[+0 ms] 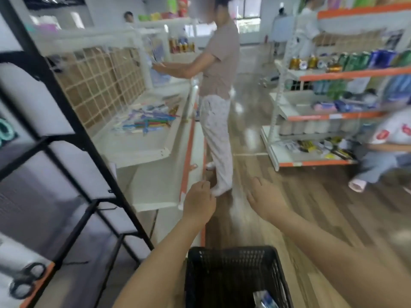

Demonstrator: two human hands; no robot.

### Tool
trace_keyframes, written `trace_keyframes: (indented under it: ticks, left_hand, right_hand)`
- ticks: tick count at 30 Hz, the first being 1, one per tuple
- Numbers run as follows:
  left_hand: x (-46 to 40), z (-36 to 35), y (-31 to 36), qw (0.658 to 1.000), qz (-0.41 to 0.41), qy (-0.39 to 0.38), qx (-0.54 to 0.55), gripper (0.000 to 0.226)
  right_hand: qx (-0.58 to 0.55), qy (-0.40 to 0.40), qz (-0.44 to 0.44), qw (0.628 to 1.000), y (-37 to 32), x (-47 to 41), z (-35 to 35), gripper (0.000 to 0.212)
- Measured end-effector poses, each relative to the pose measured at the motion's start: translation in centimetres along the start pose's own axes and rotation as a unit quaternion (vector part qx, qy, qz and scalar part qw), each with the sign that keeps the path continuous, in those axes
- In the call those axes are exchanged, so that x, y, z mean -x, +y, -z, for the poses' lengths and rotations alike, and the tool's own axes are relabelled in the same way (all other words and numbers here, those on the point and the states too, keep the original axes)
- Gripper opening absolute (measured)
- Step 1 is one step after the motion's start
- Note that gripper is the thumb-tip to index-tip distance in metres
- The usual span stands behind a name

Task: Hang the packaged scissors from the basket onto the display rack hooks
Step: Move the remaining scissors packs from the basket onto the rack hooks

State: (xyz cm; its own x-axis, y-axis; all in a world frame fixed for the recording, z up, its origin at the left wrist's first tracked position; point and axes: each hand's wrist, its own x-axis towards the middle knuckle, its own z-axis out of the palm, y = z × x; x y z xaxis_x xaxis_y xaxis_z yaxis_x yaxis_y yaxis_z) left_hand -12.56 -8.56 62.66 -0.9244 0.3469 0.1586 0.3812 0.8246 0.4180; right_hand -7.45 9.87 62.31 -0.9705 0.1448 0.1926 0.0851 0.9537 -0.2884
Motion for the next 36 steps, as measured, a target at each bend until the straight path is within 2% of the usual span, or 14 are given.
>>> trace_keyframes:
  ticks: [4, 10, 16, 19, 22, 26, 30, 33, 36]
  left_hand:
    - [3.6, -6.0, -2.2, 0.997, 0.008, -0.076, -0.005, 0.029]
    - [9.4, -14.1, -5.9, 0.983, 0.014, -0.182, -0.008, 0.041]
    - [13.5, -23.1, -9.9, 0.964, 0.000, -0.263, -0.049, 0.039]
    - [15.2, -28.5, -11.5, 0.951, -0.007, -0.302, -0.069, 0.039]
    - [15.8, -33.5, -12.7, 0.938, -0.016, -0.335, -0.092, 0.033]
    - [16.9, -41.7, -15.3, 0.937, -0.051, -0.326, -0.113, 0.037]
    - [16.5, -49.3, -17.9, 0.940, -0.036, -0.317, -0.119, 0.031]
    - [16.4, -54.3, -20.2, 0.935, 0.011, -0.344, -0.087, 0.028]
    - [15.5, -59.3, -22.1, 0.938, -0.021, -0.340, -0.065, 0.033]
  right_hand:
    - [0.001, -0.063, -0.061, 0.996, 2.0, 5.9, -5.8, 0.040]
    - [-0.017, -0.156, -0.152, 0.976, 4.8, 13.5, -14.7, 0.041]
    - [-0.016, -0.251, -0.214, 0.944, 8.8, 19.1, -23.8, 0.035]
    - [-0.019, -0.279, -0.237, 0.930, 11.1, 21.3, -28.0, 0.038]
    - [-0.032, -0.277, -0.266, 0.923, 14.0, 22.9, -32.9, 0.040]
    - [-0.038, -0.297, -0.305, 0.904, 18.0, 24.6, -40.1, 0.044]
    - [-0.012, -0.303, -0.266, 0.915, 21.3, 24.9, -46.1, 0.052]
    - [-0.024, -0.290, -0.239, 0.926, 23.5, 23.8, -50.5, 0.053]
    - [-0.026, -0.244, -0.210, 0.946, 26.0, 21.4, -55.2, 0.053]
